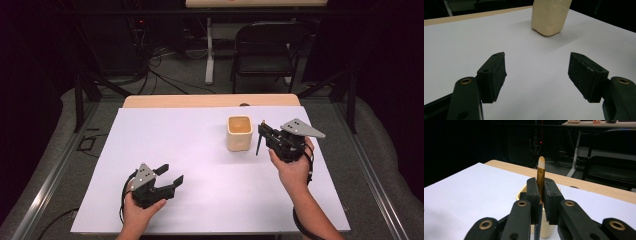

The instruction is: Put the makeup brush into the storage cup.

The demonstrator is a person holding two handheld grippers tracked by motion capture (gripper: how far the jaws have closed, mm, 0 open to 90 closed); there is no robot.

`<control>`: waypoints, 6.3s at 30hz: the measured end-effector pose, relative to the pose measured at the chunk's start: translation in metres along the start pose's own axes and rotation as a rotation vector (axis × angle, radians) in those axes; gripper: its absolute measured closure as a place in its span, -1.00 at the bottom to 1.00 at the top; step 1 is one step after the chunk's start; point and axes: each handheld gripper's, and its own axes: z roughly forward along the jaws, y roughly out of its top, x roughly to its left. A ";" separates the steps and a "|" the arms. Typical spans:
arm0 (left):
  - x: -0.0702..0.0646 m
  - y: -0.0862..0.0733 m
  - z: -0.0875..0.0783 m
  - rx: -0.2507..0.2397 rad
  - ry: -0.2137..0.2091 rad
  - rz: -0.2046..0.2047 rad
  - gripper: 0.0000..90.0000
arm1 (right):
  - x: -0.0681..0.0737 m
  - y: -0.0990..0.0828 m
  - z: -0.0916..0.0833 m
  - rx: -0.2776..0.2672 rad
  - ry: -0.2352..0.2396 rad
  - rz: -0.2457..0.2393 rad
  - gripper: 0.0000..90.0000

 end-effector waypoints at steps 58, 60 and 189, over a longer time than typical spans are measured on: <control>0.001 0.001 -0.001 -0.005 -0.004 -0.004 -0.33 | -0.026 0.040 0.035 -0.007 -0.087 -0.029 0.86; 0.001 0.001 -0.001 -0.006 -0.004 -0.005 -0.33 | -0.027 0.041 0.036 -0.007 -0.090 -0.022 0.86; 0.005 -0.001 -0.001 0.003 -0.004 -0.014 -0.34 | 0.002 0.028 0.100 0.032 -0.048 -0.004 0.86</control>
